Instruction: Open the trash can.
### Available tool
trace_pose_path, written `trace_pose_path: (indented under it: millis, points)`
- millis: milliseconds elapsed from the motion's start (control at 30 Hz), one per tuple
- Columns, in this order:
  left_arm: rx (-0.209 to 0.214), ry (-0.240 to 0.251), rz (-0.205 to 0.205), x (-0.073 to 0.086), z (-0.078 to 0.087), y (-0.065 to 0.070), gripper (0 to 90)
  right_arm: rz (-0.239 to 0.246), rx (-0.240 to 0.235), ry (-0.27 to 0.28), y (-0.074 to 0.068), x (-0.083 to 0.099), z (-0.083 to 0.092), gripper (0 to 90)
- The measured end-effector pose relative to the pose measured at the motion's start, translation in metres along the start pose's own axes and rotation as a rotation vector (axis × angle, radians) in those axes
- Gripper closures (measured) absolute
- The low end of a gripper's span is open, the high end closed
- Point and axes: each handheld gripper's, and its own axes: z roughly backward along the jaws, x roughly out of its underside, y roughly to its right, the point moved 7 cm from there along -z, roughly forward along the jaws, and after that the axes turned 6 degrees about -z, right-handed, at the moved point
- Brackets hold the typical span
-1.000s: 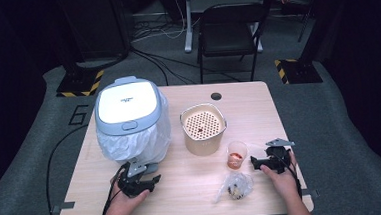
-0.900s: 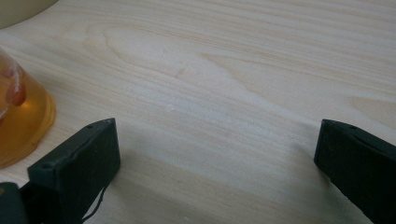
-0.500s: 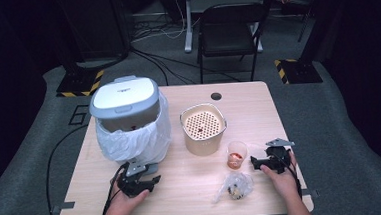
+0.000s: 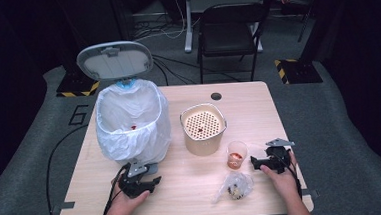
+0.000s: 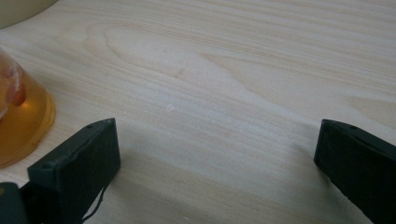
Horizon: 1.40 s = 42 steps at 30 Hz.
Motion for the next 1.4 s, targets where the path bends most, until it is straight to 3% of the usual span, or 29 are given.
trace_pose_path:
  millis: [433, 600, 800, 1000, 1167, 1200, 1267, 1400]
  points:
    - [0.002, 0.001, -0.002, 0.0, 0.0, 0.0, 37.4, -0.001, 0.001, 0.0, 0.0, 0.0, 0.0, 0.0]
    - [0.002, 0.004, 0.007, -0.001, 0.0, 0.0, 37.4, -0.024, 0.015, 0.0, -0.002, 0.001, 0.001, 0.4]
    - [0.008, -0.005, -0.007, 0.0, 0.001, -0.001, 37.4, -0.026, 0.037, -0.011, 0.002, 0.0, 0.011, 14.1]
    - [0.004, -0.002, -0.003, 0.0, 0.0, 0.0, 37.3, -0.057, 0.001, -0.043, -0.001, -0.002, 0.03, 26.1]
    - [0.009, -0.011, -0.006, 0.0, 0.001, 0.0, 37.4, -0.051, -0.107, -0.057, -0.011, -0.001, 0.05, 31.6]
    - [0.006, -0.004, -0.005, 0.0, 0.001, 0.0, 37.4, -0.01, -0.133, -0.052, -0.016, 0.001, 0.056, 31.9]
    - [0.01, -0.011, -0.007, 0.0, 0.001, 0.0, 37.4, -0.003, -0.141, -0.049, -0.019, 0.002, 0.06, 31.8]
    - [0.009, -0.01, -0.005, 0.0, 0.001, 0.0, 37.4, 0.057, -0.163, -0.037, -0.033, 0.005, 0.072, 30.5]
